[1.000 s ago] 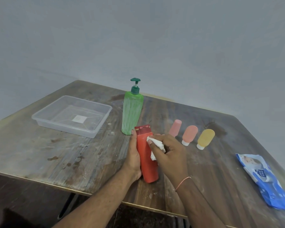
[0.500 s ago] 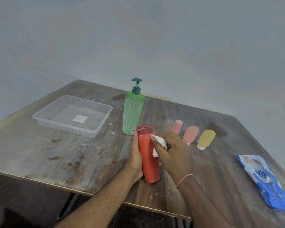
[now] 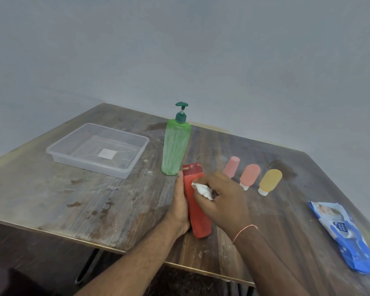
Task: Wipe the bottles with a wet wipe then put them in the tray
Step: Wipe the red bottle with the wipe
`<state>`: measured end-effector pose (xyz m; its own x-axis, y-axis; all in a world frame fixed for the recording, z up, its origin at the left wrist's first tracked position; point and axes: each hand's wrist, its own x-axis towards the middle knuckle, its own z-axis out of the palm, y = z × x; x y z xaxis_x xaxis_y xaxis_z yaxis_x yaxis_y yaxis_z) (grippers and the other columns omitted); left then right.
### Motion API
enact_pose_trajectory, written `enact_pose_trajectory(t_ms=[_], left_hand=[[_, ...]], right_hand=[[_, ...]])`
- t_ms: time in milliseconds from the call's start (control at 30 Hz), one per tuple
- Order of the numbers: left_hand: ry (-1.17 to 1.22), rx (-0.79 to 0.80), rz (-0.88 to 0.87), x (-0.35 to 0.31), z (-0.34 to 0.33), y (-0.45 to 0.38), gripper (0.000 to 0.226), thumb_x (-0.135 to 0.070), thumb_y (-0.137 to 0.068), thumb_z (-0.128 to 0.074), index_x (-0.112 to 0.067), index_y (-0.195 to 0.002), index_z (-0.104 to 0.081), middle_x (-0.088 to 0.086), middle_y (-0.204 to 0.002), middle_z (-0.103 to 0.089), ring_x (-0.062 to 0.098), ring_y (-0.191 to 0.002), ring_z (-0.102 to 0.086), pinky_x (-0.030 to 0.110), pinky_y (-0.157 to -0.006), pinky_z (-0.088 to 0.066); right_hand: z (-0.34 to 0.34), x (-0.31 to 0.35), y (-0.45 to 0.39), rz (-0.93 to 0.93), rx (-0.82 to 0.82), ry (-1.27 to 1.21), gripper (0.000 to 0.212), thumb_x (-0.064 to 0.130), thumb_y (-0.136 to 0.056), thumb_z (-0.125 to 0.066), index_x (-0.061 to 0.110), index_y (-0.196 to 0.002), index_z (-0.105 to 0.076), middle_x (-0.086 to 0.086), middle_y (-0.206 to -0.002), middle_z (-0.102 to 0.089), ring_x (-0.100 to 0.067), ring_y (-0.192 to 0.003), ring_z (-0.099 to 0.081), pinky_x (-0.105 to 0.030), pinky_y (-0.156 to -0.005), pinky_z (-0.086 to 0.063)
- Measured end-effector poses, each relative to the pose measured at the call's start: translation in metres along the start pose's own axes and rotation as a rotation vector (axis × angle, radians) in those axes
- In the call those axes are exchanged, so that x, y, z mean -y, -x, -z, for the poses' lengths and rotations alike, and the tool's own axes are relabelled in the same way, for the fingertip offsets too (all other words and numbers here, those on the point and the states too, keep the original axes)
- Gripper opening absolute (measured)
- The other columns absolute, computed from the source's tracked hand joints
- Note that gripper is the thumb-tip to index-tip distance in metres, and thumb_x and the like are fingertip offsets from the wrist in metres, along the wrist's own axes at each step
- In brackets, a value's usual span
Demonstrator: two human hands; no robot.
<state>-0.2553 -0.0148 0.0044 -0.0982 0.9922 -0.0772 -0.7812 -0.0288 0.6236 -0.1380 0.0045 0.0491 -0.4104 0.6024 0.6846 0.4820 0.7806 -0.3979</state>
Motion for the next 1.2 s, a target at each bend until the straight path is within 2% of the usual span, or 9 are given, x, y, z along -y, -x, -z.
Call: enact_pose_trajectory(t_ms=[133, 300, 400, 500, 567, 700, 833, 1033, 1200], left_hand=[[0.001, 0.009, -0.018, 0.002, 0.001, 0.000, 0.067, -0.064, -0.103, -0.037, -0.015, -0.104, -0.083, 0.015, -0.114, -0.078, 0.025, -0.108, -0.076, 0.036, -0.086, -0.062], [0.041, 0.060, -0.003, 0.004, 0.006, -0.002, 0.064, -0.058, -0.104, -0.038, -0.016, -0.090, -0.084, 0.011, -0.097, -0.078, 0.022, -0.096, -0.078, 0.033, -0.080, -0.063], [0.018, 0.052, 0.047, 0.003, 0.011, -0.004, 0.073, -0.068, -0.100, -0.046, -0.004, -0.110, -0.079, 0.024, -0.115, -0.074, 0.034, -0.114, -0.073, 0.045, -0.099, -0.059], [-0.025, 0.085, 0.087, 0.004, 0.015, -0.005, 0.084, -0.080, -0.097, -0.043, -0.005, -0.116, -0.075, 0.027, -0.131, -0.067, 0.038, -0.122, -0.066, 0.054, -0.120, -0.038], [-0.043, 0.103, 0.092, 0.004, 0.014, -0.005, 0.078, -0.080, -0.097, -0.043, -0.009, -0.114, -0.072, 0.026, -0.133, -0.064, 0.035, -0.117, -0.067, 0.052, -0.116, -0.043], [-0.046, 0.124, 0.077, 0.002, 0.011, -0.005, 0.075, -0.077, -0.097, -0.041, -0.009, -0.110, -0.069, 0.024, -0.128, -0.067, 0.033, -0.099, -0.070, 0.044, -0.092, -0.057], [-0.041, 0.157, 0.070, 0.002, 0.010, -0.006, 0.074, -0.078, -0.096, -0.040, -0.011, -0.109, -0.069, 0.021, -0.126, -0.068, 0.033, -0.089, -0.066, 0.040, -0.075, -0.057], [-0.067, 0.192, 0.080, 0.003, 0.012, -0.006, 0.078, -0.081, -0.098, -0.033, -0.012, -0.118, -0.062, 0.020, -0.134, -0.066, 0.032, -0.090, -0.065, 0.041, -0.068, -0.056], [-0.092, 0.204, 0.070, 0.001, 0.012, -0.005, 0.078, -0.083, -0.097, -0.032, -0.013, -0.117, -0.063, 0.023, -0.136, -0.066, 0.034, -0.090, -0.066, 0.040, -0.069, -0.056]], right_hand=[[-0.007, 0.009, -0.007, 0.012, -0.016, 0.035, 0.018, 0.026, -0.091, -0.079, 0.030, -0.108, -0.082, 0.014, -0.095, -0.067, -0.007, -0.086, -0.067, -0.037, -0.067, -0.057], [0.000, 0.013, -0.007, 0.092, 0.137, 0.104, 0.024, 0.028, -0.086, -0.076, 0.035, -0.108, -0.081, 0.013, -0.097, -0.067, -0.009, -0.083, -0.069, -0.037, -0.062, -0.056], [0.007, 0.010, 0.000, 0.147, 0.232, 0.165, 0.028, 0.029, -0.082, -0.075, 0.036, -0.108, -0.080, 0.014, -0.101, -0.068, -0.009, -0.086, -0.069, -0.038, -0.062, -0.057], [0.012, 0.006, 0.016, 0.186, 0.296, 0.221, 0.031, 0.028, -0.081, -0.076, 0.037, -0.111, -0.079, 0.016, -0.105, -0.068, -0.011, -0.088, -0.065, -0.038, -0.060, -0.057], [0.015, 0.002, 0.026, 0.184, 0.299, 0.222, 0.030, 0.030, -0.084, -0.074, 0.038, -0.112, -0.078, 0.017, -0.106, -0.067, -0.009, -0.089, -0.066, -0.034, -0.061, -0.057], [0.017, 0.002, 0.048, 0.205, 0.338, 0.230, 0.028, 0.036, -0.087, -0.068, 0.039, -0.113, -0.078, 0.017, -0.106, -0.066, -0.010, -0.083, -0.069, -0.029, -0.062, -0.056], [0.019, 0.002, 0.070, 0.225, 0.337, 0.259, 0.019, 0.037, -0.095, -0.070, 0.040, -0.111, -0.079, 0.017, -0.106, -0.066, -0.010, -0.079, -0.070, -0.029, -0.058, -0.056], [0.023, 0.001, 0.099, 0.264, 0.380, 0.313, 0.021, 0.038, -0.097, -0.062, 0.040, -0.112, -0.077, 0.018, -0.107, -0.065, -0.009, -0.074, -0.067, -0.025, -0.050, -0.050], [0.027, -0.006, 0.109, 0.233, 0.367, 0.317, 0.029, 0.031, -0.088, -0.068, 0.042, -0.113, -0.074, 0.019, -0.110, -0.064, -0.008, -0.084, -0.067, -0.023, -0.056, -0.052]])
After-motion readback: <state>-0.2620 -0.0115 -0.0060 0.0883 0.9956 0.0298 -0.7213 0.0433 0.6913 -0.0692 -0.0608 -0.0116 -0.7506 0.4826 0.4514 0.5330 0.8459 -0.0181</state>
